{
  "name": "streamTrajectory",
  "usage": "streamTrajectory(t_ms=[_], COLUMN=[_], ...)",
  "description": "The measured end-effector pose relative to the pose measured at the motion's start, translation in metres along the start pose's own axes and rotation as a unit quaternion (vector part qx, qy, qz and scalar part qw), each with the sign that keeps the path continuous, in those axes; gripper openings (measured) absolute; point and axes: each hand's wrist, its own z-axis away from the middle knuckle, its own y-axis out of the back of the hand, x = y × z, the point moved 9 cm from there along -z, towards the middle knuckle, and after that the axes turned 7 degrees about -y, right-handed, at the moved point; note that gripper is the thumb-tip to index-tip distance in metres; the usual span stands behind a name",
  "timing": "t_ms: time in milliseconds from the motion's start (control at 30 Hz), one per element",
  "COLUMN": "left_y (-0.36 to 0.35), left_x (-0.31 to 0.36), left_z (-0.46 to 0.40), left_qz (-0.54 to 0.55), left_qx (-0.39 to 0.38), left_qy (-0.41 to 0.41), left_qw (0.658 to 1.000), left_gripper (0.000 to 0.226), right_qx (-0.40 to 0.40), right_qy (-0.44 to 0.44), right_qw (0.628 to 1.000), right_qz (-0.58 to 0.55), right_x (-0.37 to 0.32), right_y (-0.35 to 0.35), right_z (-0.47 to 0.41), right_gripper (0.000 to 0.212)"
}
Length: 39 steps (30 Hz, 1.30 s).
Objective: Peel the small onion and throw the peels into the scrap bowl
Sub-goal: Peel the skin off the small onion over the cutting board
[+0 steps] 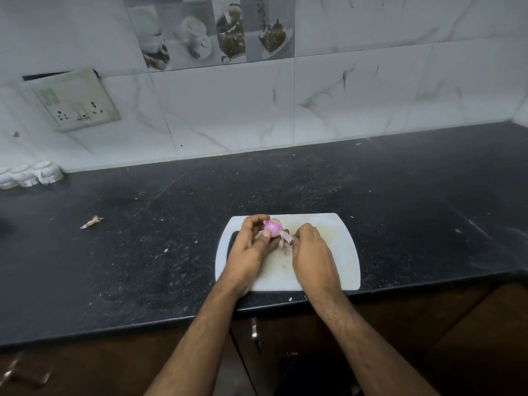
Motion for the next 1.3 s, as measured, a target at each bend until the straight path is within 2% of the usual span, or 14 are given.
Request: streamTrajectory(t_ms=[67,133,267,433,700,900,1300], left_y=[0.002,0.001,0.002,-0.002,-0.011,-0.011,-0.008], left_x=[-0.002,-0.003,-0.005,0.001,0.004,0.001,0.002], left_z=[0.0,-0.001,-0.001,0.001,0.003,0.003,0.003], left_qz=[0.04,0.024,-0.038,-0.096,-0.082,-0.082,-0.1], left_qx=[0.021,0.021,0.016,-0.024,-0.069,-0.067,-0.055], left_qy=[0.01,0.009,0.004,-0.004,-0.004,-0.002,-0.009], left_qw=[0.999,0.999,0.999,0.995,0.994,0.994,0.993], left_gripper=[0.026,0.028,0.026,0.027,0.028,0.031,0.034], right_qx=[0.005,-0.001,-0.002,0.026,0.024,0.033,0.0], right_qy=[-0.002,0.0,0.007,0.042,0.048,0.044,0.035], right_qw=[1.0,1.0,0.999,0.985,0.972,0.978,0.974], right_qz=[0.013,0.012,-0.039,-0.165,-0.228,-0.2,-0.224], right_x=[0.0,-0.001,0.002,0.006,0.009,0.009,0.009], right_y=[-0.002,-0.002,0.003,0.01,0.012,0.011,0.011], right_z=[0.0,0.0,0.001,0.0,0.003,0.003,0.003], right_gripper=[0.007,0.008,0.032,0.02,0.012,0.014,0.013])
